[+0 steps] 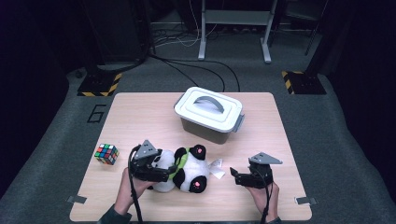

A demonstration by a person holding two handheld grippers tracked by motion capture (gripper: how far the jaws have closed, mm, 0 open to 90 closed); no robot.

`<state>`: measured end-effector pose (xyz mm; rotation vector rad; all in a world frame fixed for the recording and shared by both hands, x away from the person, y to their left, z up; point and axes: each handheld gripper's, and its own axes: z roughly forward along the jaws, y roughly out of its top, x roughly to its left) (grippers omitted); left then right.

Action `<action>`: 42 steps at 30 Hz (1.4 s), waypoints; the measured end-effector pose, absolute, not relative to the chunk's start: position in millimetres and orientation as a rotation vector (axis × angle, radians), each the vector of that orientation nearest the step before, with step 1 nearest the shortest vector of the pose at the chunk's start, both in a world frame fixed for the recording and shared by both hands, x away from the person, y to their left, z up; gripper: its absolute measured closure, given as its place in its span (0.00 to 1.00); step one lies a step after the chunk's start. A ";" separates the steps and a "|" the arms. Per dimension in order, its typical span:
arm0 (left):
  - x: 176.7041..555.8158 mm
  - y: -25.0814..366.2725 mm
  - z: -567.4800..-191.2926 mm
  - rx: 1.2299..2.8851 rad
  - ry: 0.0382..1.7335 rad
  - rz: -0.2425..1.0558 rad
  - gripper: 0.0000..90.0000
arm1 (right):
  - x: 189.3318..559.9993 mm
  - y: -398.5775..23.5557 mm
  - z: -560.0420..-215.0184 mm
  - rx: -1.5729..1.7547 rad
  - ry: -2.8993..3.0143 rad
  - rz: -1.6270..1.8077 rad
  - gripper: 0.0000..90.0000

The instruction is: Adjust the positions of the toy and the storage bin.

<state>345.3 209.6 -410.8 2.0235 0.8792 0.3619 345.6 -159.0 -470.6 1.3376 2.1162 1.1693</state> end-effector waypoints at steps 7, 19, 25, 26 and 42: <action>342.1 182.6 -419.8 2.051 0.843 0.351 0.27 | 349.8 -182.6 -488.7 1.430 2.095 1.106 0.16; 340.1 176.5 -444.1 2.104 0.865 0.389 0.65 | 350.9 -205.7 -504.2 1.538 2.055 1.056 0.16; 334.2 179.5 -447.1 2.107 0.821 0.448 0.77 | 351.5 -209.4 -509.5 1.555 2.054 1.052 0.16; 333.6 180.2 -447.0 2.101 0.815 0.460 0.78 | 351.5 -210.3 -510.6 1.563 2.050 1.050 0.16; 342.3 220.8 -430.5 2.114 0.730 0.552 0.80 | 352.8 -215.6 -517.7 1.574 2.035 1.066 0.16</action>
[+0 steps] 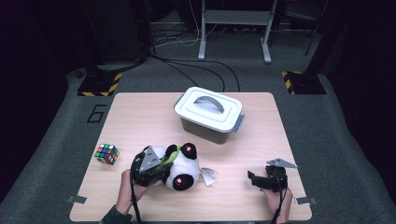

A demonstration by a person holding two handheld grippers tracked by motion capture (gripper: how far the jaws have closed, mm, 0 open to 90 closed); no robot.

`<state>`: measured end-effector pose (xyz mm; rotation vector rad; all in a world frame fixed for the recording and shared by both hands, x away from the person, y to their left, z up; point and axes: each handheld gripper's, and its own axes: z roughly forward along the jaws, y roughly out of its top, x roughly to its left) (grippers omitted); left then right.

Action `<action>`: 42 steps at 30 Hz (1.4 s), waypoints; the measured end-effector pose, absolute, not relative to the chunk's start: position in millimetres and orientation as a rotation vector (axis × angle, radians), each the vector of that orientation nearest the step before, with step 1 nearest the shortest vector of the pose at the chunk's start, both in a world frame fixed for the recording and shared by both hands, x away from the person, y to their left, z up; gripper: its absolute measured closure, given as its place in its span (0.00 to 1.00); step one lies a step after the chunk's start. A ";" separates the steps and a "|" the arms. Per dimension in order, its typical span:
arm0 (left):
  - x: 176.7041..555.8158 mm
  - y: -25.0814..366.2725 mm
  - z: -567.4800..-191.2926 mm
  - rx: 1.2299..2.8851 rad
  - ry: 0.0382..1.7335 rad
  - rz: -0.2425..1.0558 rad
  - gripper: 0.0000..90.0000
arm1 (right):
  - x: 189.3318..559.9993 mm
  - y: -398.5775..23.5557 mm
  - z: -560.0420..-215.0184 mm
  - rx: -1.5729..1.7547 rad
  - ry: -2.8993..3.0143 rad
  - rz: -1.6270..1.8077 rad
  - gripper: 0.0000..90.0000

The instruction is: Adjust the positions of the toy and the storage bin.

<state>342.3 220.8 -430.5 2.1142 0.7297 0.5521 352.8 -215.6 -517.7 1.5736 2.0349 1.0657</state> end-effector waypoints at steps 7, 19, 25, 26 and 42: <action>353.3 237.5 -422.5 2.146 0.700 0.560 0.80 | 354.4 -213.4 -518.5 1.569 2.035 1.065 0.16; 351.6 256.2 -433.8 2.158 0.765 0.465 0.73 | 355.3 -210.6 -519.8 1.572 2.034 1.073 0.15; 345.0 249.2 -438.6 2.010 0.937 0.522 0.57 | 359.5 -204.8 -523.4 1.573 2.049 1.057 0.15; 345.8 247.7 -439.4 1.993 0.958 0.515 0.56 | 359.8 -203.8 -523.6 1.570 2.046 1.054 0.15; 356.2 228.3 -446.2 2.080 1.088 0.495 0.68 | 361.1 -204.0 -523.7 1.567 2.048 1.057 0.15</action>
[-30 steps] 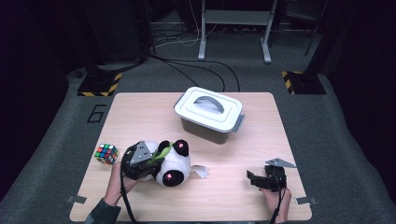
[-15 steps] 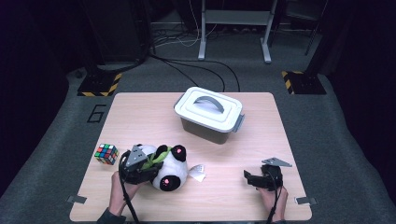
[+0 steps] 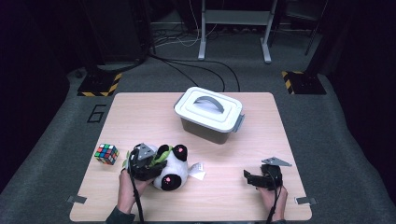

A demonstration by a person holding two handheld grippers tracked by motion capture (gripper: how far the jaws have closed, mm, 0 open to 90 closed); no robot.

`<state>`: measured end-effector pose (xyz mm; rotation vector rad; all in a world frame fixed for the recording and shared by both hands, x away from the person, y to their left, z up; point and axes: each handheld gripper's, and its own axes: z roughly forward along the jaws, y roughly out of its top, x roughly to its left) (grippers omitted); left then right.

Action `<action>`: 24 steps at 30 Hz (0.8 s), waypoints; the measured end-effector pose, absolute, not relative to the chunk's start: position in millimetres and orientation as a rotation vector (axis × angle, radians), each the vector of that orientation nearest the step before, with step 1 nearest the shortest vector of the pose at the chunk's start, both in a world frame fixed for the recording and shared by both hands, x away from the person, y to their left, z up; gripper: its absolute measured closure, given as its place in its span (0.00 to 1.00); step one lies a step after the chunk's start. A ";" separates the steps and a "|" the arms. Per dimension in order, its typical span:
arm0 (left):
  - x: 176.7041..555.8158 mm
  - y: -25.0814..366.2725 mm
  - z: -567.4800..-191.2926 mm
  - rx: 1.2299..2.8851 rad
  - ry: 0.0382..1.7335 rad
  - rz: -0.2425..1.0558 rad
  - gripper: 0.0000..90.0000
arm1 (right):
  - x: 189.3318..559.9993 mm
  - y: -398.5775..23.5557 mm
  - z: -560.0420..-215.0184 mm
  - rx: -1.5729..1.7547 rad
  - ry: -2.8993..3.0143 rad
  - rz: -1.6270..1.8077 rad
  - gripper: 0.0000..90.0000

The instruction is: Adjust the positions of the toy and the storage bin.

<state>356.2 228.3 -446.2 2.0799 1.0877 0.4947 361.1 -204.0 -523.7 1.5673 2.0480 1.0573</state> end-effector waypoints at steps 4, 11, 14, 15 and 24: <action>350.0 231.7 -448.3 2.088 1.033 0.524 0.78 | 360.9 -203.7 -523.8 1.567 2.049 1.061 0.15; 347.5 241.3 -440.9 2.113 0.884 0.548 0.82 | 361.5 -204.7 -523.7 1.566 2.051 1.063 0.15; 350.8 250.1 -433.2 2.150 0.795 0.543 0.82 | 360.9 -205.8 -524.0 1.571 2.041 1.070 0.15; 350.8 250.1 -433.2 2.150 0.795 0.543 0.82 | 360.9 -205.8 -524.0 1.571 2.041 1.070 0.15; 362.9 266.9 -417.4 2.207 0.614 0.562 0.82 | 360.8 -205.4 -524.1 1.578 2.035 1.068 0.15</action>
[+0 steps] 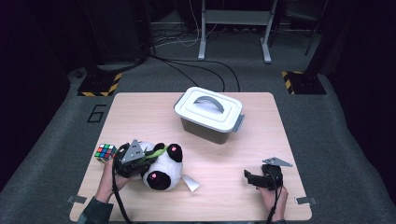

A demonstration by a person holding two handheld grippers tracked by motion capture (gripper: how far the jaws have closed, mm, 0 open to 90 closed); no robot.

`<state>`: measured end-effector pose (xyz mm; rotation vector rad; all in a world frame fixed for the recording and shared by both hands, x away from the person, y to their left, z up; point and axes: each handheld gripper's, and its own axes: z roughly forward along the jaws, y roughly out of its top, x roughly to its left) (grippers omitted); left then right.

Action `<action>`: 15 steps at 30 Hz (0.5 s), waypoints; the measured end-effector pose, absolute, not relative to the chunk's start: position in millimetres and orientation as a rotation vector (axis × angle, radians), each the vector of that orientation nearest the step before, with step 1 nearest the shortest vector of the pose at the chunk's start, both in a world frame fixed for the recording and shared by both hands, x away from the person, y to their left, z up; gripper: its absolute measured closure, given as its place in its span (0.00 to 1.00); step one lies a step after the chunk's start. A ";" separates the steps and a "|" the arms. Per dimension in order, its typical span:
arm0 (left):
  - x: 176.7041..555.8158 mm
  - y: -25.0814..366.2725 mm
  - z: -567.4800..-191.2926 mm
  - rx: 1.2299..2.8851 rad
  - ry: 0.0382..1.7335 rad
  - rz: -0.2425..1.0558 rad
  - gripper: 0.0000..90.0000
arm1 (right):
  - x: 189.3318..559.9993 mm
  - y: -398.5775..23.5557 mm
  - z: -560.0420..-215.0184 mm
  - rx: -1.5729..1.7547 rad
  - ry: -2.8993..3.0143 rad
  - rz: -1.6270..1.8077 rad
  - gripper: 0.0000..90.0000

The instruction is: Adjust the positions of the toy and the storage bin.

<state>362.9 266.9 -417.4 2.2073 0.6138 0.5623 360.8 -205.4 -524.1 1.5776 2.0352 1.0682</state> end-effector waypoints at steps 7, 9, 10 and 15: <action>371.8 279.1 -420.3 2.221 0.581 0.541 0.81 | 361.0 -204.7 -524.1 1.573 2.039 1.065 0.15; 373.0 283.2 -421.8 2.215 0.586 0.543 0.81 | 361.3 -204.2 -524.0 1.572 2.040 1.063 0.15; 374.1 286.5 -422.8 2.215 0.593 0.541 0.81 | 361.3 -204.0 -524.0 1.572 2.039 1.061 0.15; 377.8 296.5 -431.6 2.201 0.643 0.504 0.80 | 361.6 -202.7 -524.2 1.573 2.036 1.065 0.15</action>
